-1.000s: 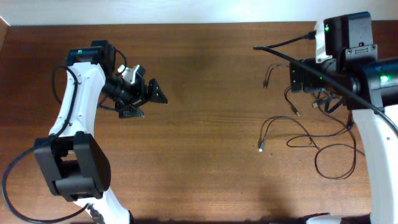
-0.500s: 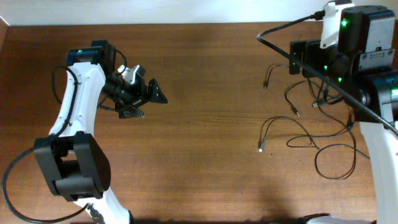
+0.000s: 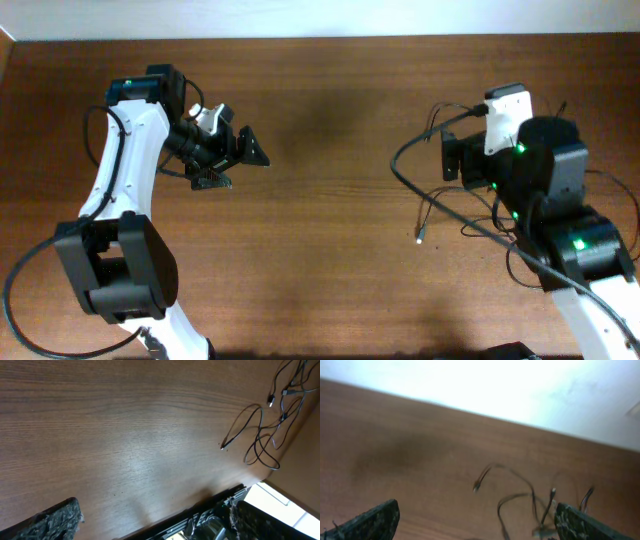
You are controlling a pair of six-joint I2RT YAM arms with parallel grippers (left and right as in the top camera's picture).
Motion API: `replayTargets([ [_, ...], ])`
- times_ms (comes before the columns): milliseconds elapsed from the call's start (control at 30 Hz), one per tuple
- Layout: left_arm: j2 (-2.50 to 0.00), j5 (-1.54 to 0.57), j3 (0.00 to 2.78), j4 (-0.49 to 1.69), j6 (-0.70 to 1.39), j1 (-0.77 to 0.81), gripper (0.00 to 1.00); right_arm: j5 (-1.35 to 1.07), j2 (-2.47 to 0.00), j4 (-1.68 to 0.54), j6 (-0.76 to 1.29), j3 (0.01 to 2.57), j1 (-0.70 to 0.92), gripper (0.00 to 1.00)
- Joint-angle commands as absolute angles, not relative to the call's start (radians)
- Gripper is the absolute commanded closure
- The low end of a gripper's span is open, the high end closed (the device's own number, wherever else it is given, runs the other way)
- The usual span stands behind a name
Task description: Untangle cables
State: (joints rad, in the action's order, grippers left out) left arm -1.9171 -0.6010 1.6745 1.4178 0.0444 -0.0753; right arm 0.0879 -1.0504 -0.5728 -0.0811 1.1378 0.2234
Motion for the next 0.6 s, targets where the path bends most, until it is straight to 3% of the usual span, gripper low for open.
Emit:
replayTargets([
  [0,-1.919,-0.601,1.686,1.417,0.025,-0.077,0.01,0.086,-0.963,-0.556,-0.128,1.082,0.228,0.01],
  [333,-1.919,-0.601,1.686,1.418,0.025,-0.077,0.01,0.058,-0.562,-0.200,-0.127,0.505,0.190,0.01],
  [567,-1.919,-0.601,1.686,1.414,0.025,-0.077,0.01,-0.099,-0.275,0.268,-0.126,0.086,0.182,0.01],
])
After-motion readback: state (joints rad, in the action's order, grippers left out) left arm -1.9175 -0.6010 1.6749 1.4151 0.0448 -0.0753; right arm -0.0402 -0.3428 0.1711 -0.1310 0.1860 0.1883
